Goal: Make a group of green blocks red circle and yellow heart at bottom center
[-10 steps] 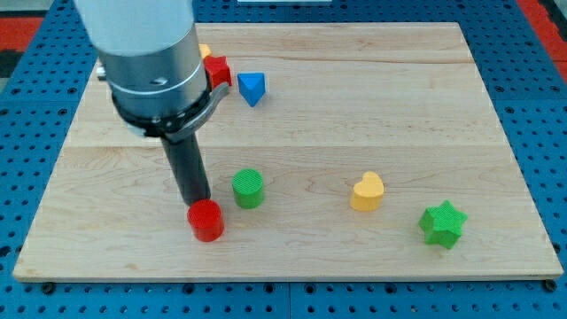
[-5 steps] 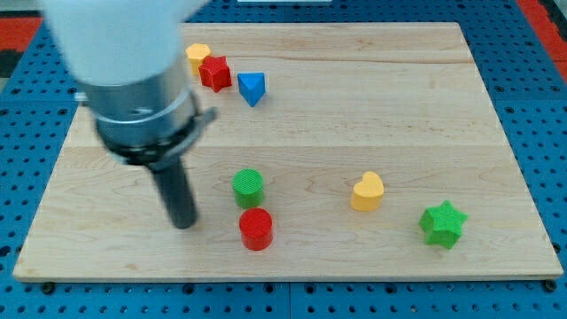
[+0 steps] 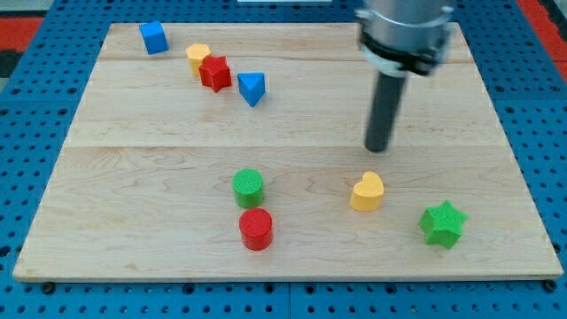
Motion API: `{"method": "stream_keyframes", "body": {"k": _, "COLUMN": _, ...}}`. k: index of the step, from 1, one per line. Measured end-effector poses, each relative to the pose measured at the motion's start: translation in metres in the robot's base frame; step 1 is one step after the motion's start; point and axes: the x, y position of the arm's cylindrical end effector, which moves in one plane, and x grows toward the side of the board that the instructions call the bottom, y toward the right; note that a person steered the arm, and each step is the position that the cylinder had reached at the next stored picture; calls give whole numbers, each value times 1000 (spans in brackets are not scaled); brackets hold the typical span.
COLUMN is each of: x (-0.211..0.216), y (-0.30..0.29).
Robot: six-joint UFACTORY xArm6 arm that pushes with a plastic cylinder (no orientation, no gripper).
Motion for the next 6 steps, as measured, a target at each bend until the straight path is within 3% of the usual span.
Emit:
{"method": "stream_keyframes", "body": {"k": 2, "x": 68, "y": -61}}
{"method": "stream_keyframes", "body": {"k": 3, "x": 71, "y": -70}}
{"method": "stream_keyframes", "body": {"k": 4, "x": 81, "y": -37}}
{"method": "stream_keyframes", "body": {"k": 5, "x": 109, "y": -59}}
{"method": "stream_keyframes", "body": {"k": 6, "x": 108, "y": -104}}
